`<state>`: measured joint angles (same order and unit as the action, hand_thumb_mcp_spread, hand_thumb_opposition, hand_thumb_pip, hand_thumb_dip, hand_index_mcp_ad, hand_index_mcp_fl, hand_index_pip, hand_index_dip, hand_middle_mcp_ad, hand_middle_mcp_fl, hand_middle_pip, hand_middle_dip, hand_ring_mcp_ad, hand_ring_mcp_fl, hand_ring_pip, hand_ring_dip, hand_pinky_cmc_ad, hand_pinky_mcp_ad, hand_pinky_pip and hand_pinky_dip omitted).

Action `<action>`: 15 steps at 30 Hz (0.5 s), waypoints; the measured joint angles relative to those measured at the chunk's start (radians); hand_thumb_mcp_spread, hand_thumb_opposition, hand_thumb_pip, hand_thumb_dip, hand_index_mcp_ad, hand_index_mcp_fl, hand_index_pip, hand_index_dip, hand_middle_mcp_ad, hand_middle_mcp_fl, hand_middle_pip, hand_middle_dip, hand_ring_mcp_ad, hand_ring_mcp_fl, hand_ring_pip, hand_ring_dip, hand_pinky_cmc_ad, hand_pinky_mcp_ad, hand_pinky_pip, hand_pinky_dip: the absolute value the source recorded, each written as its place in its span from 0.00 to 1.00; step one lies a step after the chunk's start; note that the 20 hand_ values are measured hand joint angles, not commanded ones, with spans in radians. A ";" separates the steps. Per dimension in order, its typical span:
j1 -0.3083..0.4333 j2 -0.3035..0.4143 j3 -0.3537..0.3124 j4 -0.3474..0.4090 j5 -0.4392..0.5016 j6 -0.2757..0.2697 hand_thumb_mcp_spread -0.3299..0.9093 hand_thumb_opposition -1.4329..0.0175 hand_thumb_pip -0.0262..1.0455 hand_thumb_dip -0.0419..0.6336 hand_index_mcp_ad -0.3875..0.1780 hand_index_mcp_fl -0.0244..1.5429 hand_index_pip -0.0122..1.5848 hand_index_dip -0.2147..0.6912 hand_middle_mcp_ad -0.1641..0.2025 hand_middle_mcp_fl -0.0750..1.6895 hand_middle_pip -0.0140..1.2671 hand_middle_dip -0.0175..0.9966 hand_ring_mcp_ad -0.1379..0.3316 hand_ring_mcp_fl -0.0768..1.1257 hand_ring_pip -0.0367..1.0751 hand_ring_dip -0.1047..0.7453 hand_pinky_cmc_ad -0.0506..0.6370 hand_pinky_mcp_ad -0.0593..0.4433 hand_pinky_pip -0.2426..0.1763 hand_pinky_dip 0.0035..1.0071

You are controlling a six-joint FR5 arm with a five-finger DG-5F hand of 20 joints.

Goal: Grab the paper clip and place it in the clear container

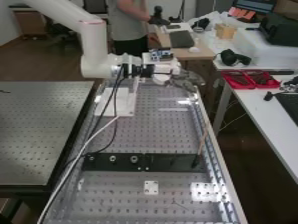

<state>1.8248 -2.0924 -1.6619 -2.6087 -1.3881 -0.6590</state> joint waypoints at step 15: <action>-0.010 -0.088 0.100 -0.097 -0.015 -0.013 0.65 0.30 0.64 0.47 0.40 0.39 0.89 0.27 0.65 0.12 0.12 0.22 0.58 0.06 0.16 0.27 0.55 0.66 0.40 0.42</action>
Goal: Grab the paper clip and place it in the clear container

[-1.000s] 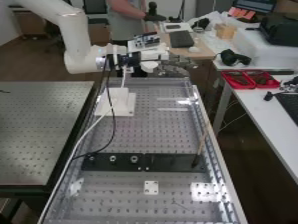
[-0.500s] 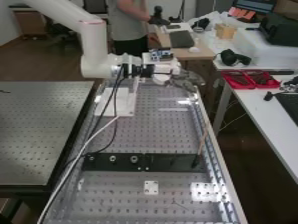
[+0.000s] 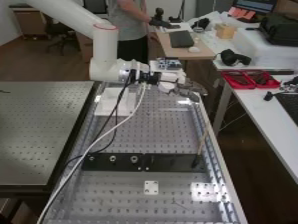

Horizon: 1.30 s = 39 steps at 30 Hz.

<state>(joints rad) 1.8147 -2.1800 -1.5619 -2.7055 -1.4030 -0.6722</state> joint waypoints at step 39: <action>-0.129 0.375 -0.175 -0.088 -0.071 0.069 0.49 0.43 0.57 0.44 0.42 0.03 0.36 0.26 0.65 0.05 0.11 0.22 0.58 0.06 0.21 0.20 0.56 0.67 0.30 0.69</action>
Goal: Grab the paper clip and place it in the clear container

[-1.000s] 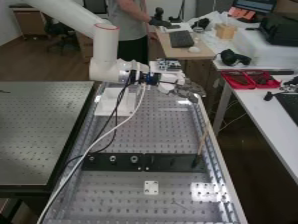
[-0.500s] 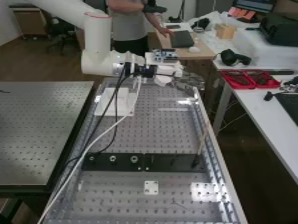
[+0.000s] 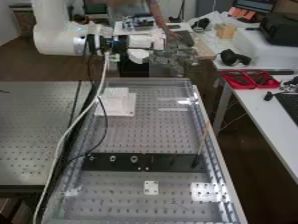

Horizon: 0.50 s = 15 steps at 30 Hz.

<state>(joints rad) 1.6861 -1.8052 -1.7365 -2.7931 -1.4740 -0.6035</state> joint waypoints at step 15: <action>-0.149 0.190 0.008 -0.238 -0.024 -0.036 0.47 0.50 0.45 0.27 0.47 0.05 0.11 0.35 0.65 0.06 0.11 0.22 0.57 0.07 0.16 0.20 0.63 0.71 0.28 0.68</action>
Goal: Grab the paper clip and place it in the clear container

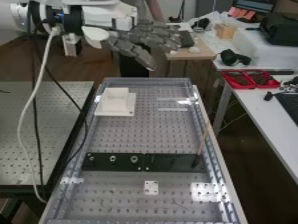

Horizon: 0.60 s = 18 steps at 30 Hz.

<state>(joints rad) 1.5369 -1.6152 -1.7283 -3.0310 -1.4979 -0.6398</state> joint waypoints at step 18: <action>-0.043 -0.007 0.036 -0.019 -0.033 -0.030 0.47 0.50 0.43 0.24 0.47 0.05 0.08 0.40 0.65 0.06 0.11 0.22 0.59 0.06 0.14 0.23 0.65 0.70 0.29 0.65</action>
<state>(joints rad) 1.4938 -1.6223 -1.6919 -3.0504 -1.5311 -0.6699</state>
